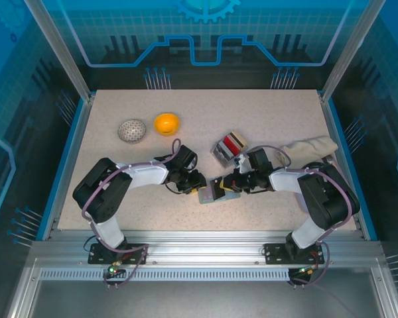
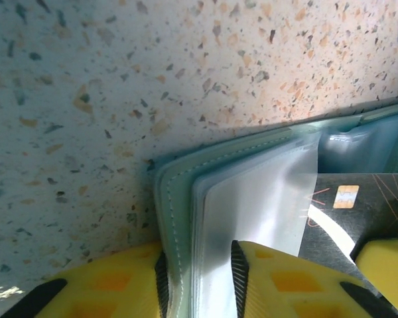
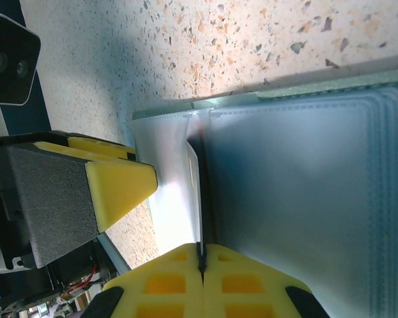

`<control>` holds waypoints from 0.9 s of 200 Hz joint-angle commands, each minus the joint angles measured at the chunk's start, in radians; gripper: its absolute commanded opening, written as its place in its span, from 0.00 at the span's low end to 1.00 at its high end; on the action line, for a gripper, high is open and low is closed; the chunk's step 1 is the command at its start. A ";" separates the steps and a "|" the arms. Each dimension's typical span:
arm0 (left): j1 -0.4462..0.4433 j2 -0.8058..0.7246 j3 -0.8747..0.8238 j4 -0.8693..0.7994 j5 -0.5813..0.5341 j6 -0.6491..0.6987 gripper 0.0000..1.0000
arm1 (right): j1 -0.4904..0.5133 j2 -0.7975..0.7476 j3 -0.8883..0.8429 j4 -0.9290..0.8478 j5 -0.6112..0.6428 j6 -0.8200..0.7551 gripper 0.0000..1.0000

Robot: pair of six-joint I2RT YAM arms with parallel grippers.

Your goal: Put the credit cards into the card holder

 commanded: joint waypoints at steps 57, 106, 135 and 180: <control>-0.008 0.009 -0.014 0.013 0.016 -0.005 0.31 | 0.082 0.086 0.031 0.114 0.088 0.112 0.01; -0.009 0.015 -0.008 0.010 0.017 -0.002 0.30 | 0.108 0.088 0.042 0.088 0.082 0.110 0.09; -0.008 0.016 -0.007 0.003 0.013 0.001 0.29 | 0.093 0.040 0.099 -0.132 0.145 0.001 0.22; -0.008 0.022 -0.004 0.004 0.015 0.006 0.27 | 0.089 0.050 0.164 -0.286 0.211 -0.096 0.31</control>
